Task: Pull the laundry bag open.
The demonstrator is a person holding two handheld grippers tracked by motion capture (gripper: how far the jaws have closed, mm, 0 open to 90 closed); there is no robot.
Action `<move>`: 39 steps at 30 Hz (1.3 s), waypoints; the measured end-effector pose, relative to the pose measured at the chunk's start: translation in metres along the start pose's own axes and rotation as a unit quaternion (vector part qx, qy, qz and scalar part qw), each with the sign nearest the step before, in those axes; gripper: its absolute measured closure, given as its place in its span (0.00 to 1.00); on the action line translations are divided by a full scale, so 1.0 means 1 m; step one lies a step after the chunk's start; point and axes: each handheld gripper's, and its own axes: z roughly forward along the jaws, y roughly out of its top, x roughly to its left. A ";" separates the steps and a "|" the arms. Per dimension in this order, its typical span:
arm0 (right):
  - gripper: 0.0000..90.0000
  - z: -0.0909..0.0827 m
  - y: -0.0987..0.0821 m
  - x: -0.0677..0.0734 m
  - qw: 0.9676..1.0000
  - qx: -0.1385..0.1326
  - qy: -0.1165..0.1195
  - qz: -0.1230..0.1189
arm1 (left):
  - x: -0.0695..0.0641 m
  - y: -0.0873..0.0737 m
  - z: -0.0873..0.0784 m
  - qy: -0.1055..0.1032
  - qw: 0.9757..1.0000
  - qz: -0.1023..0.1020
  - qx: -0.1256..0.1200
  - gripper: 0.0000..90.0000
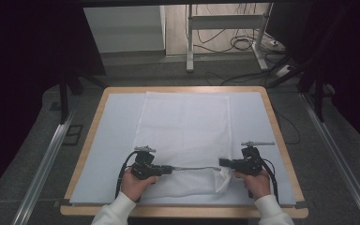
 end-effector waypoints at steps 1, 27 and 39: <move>0.98 0.000 0.000 0.000 1.000 0.001 0.000 -0.001 | 0.000 -0.001 0.000 0.000 1.000 -0.003 -0.002 0.96; 0.98 0.000 0.000 -0.001 1.000 0.001 -0.010 -0.004 | 0.021 -0.013 -0.019 0.033 0.999 -0.020 0.001 0.96; 0.98 0.000 0.000 -0.001 1.000 0.003 -0.010 -0.005 | 0.032 -0.020 -0.034 0.038 0.999 -0.031 -0.007 0.96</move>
